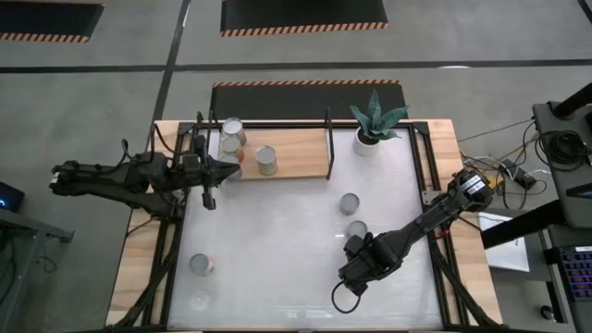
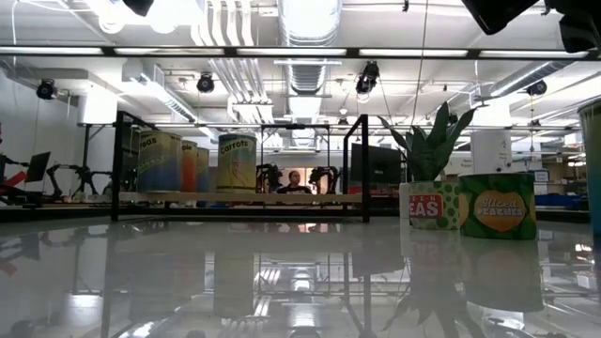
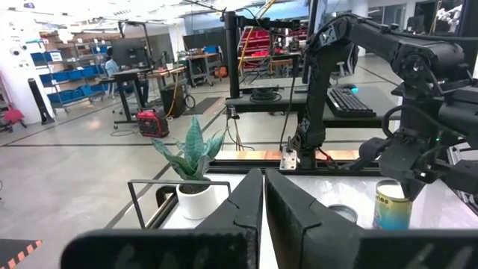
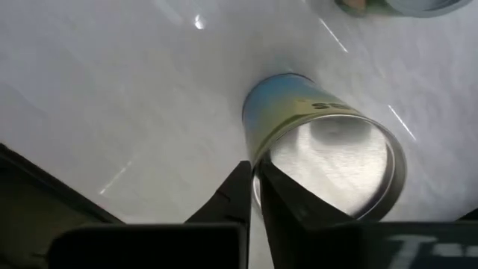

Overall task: Pick and place cans onto a shelf
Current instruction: Put the canned cherries on the shelf

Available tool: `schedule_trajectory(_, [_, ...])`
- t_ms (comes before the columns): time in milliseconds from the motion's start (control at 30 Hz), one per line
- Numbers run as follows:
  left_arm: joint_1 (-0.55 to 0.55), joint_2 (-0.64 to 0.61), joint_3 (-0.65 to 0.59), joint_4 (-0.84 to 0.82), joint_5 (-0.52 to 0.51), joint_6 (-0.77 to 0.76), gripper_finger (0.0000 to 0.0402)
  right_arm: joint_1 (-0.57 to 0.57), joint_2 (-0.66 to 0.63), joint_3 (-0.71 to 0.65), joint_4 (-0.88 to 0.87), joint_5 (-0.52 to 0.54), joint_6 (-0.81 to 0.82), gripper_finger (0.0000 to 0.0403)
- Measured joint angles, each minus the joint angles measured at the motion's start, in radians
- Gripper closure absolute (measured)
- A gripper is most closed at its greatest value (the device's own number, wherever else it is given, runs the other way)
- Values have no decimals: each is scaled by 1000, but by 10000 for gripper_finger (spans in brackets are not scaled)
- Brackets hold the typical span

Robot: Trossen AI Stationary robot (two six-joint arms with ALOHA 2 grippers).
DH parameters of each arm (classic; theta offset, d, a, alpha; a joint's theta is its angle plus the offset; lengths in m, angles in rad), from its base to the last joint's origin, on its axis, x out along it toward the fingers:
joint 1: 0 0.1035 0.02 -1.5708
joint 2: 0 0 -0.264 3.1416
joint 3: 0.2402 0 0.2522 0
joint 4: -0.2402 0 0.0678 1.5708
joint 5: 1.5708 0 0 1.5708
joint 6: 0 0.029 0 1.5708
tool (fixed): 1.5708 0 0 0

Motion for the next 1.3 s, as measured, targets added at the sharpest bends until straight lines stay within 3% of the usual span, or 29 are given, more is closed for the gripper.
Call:
schedule_trajectory(533, [0,0,0,3,0,-1,402,-30,-6,133,12,154,-123,395])
schedule_trajectory(667, [0,0,0,3,0,-1,402,-17,-6,132,11,148,-313,394])
schedule_trajectory(800, [0,0,0,-4,0,-1,402,42,-6,111,7,247,-413,386])
schedule_trajectory(1000, [0,0,0,-4,0,-1,402,98,-7,88,11,444,-369,339])
schedule_trajectory(1300, [0,0,0,3,0,-13,402,155,-8,63,12,489,-352,220])
